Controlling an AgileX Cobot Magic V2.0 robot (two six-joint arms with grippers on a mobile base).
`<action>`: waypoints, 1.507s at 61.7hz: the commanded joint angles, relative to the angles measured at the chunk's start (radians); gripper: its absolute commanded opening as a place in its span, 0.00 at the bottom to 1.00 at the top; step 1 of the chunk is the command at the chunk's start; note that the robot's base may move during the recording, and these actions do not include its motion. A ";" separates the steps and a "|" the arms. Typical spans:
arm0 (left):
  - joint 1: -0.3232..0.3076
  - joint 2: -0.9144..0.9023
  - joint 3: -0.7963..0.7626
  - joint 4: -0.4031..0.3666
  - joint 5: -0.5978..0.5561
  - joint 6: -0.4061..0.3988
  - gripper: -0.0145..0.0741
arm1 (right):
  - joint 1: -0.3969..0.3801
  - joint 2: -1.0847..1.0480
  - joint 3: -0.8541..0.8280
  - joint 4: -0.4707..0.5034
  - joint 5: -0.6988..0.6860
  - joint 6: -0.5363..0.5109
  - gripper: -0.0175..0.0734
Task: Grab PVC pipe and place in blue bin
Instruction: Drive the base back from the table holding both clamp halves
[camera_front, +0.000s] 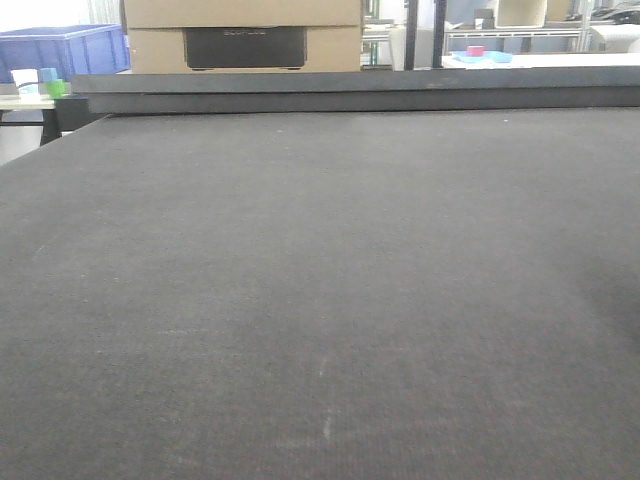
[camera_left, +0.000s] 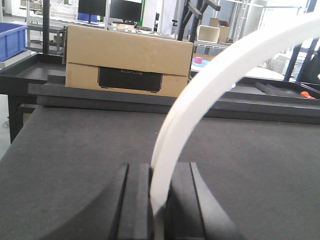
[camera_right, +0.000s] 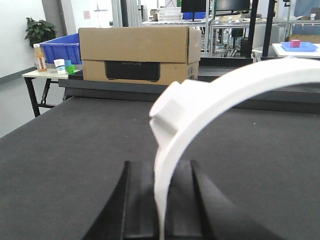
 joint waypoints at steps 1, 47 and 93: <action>0.005 -0.006 -0.002 -0.002 -0.026 -0.003 0.04 | 0.001 -0.004 -0.008 0.003 -0.011 0.000 0.01; 0.005 -0.006 -0.002 -0.002 -0.026 -0.003 0.04 | 0.001 -0.004 -0.008 0.003 -0.014 0.000 0.01; 0.005 -0.006 -0.002 -0.002 -0.026 -0.003 0.04 | 0.001 -0.004 -0.008 0.003 -0.014 0.000 0.01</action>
